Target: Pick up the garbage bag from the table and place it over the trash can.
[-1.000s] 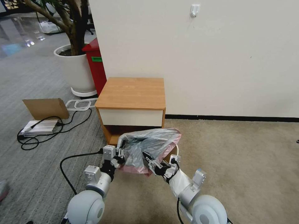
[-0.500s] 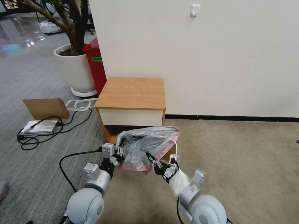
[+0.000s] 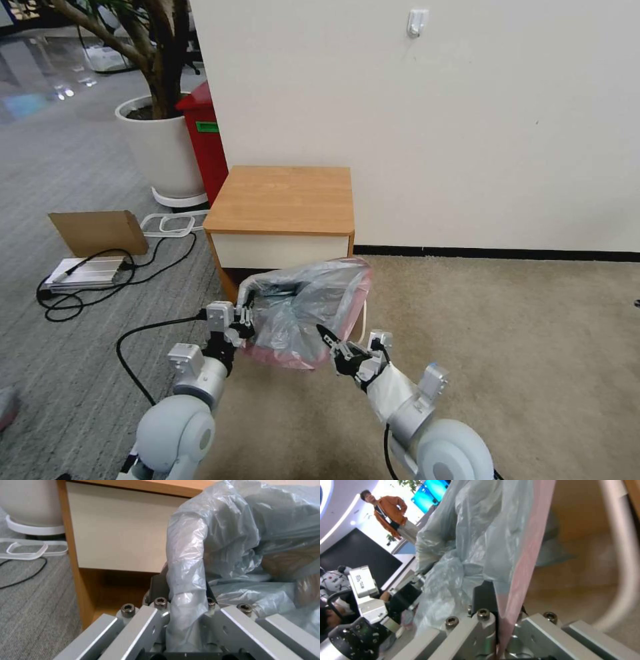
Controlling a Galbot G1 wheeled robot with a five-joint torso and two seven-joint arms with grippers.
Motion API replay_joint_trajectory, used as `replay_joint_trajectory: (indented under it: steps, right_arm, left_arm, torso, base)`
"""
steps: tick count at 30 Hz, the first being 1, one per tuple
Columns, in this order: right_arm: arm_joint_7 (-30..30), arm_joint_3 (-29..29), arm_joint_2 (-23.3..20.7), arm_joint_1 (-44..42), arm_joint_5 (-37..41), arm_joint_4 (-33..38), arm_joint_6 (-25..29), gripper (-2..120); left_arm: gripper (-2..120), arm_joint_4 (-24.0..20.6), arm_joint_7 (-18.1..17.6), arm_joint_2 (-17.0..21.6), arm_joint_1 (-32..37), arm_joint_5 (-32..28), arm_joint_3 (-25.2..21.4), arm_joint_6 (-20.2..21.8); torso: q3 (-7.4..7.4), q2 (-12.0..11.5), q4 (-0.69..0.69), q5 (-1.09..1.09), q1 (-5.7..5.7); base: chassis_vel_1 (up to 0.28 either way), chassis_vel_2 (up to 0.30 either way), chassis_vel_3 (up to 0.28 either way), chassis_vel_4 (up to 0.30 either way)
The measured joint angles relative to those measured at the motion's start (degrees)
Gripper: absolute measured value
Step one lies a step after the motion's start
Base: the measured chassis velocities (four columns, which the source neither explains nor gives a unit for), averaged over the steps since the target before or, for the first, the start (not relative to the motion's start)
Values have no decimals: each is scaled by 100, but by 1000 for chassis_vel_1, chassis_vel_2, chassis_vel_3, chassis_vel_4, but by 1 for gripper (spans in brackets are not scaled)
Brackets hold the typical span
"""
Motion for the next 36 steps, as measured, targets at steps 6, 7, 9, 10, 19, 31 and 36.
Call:
replay_joint_trajectory:
  steps: [6,7,9,10,19,31,36]
  right_arm:
    - [-33,223,-206,-108,30,139,25,0]
    - [-62,292,-283,-169,30,186,45,0]
    - [-71,318,-310,-187,28,191,58,0]
    - [-85,337,-325,-194,16,191,68,0]
    - [-210,394,-370,-194,-263,-17,145,0]
    - [-249,560,-506,-235,-422,-90,227,33]
    - [-252,554,-524,-262,-420,87,229,53]
  left_arm:
    - [3,19,-27,3,-69,-195,-109,50]
    - [3,20,-47,7,-106,-301,-156,81]
    - [3,20,-59,10,-119,-359,-179,96]
    - [3,17,-70,13,-123,-427,-197,119]
    - [3,-83,-139,27,-82,-804,-242,263]
    - [3,-89,-241,25,-96,-1163,-257,418]
    - [3,-23,-244,26,-126,-1166,-257,418]
  torso:
    - [0,-1,0,0,0]
    - [0,0,0,0,0]
    - [0,0,0,0,0]
    - [0,0,0,0,0]
    - [0,0,0,0,0]
    - [0,0,0,0,0]
    - [0,0,1,-2,0]
  base:
    - [0,0,0,0]
    - [0,0,0,0]
    - [0,0,0,0]
    - [0,0,0,0]
    - [0,0,0,0]
    - [0,0,0,0]
    - [0,0,0,0]
